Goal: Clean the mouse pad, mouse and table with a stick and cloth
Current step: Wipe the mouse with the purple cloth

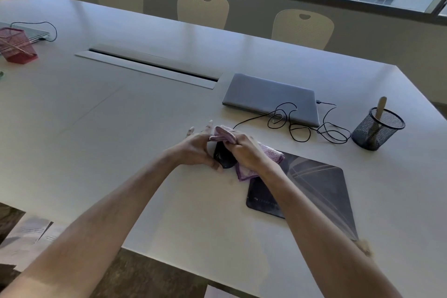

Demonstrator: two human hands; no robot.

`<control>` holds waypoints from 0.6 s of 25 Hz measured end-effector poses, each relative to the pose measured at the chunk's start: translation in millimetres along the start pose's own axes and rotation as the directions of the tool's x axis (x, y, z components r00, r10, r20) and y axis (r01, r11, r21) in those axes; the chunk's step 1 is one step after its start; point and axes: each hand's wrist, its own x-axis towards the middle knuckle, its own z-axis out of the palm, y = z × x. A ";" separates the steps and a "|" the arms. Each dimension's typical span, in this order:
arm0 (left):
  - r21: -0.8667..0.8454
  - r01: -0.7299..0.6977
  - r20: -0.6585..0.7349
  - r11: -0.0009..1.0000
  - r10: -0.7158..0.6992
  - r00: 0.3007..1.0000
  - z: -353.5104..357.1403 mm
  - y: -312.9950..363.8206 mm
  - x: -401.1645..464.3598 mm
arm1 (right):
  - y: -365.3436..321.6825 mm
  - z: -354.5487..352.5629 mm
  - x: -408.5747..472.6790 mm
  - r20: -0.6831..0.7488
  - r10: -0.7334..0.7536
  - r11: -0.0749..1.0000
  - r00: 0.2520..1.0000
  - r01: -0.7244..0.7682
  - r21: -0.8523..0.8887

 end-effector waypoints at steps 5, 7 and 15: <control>0.010 0.008 0.010 1.000 -0.008 1.000 -3.6 4.4 -2.8 | -5.7 -0.2 -13.5 -0.057 -0.143 0.986 0.988 0.147 0.077; -0.022 0.021 0.011 1.000 -0.021 1.000 -5.6 9.3 -4.2 | -10.2 -3.0 -19.9 -0.039 -0.131 0.986 0.991 0.134 0.099; 0.041 0.003 0.009 0.999 -0.003 1.000 -7.3 12.1 -7.5 | -27.8 -7.8 -43.0 0.043 0.066 0.845 0.997 -0.079 0.530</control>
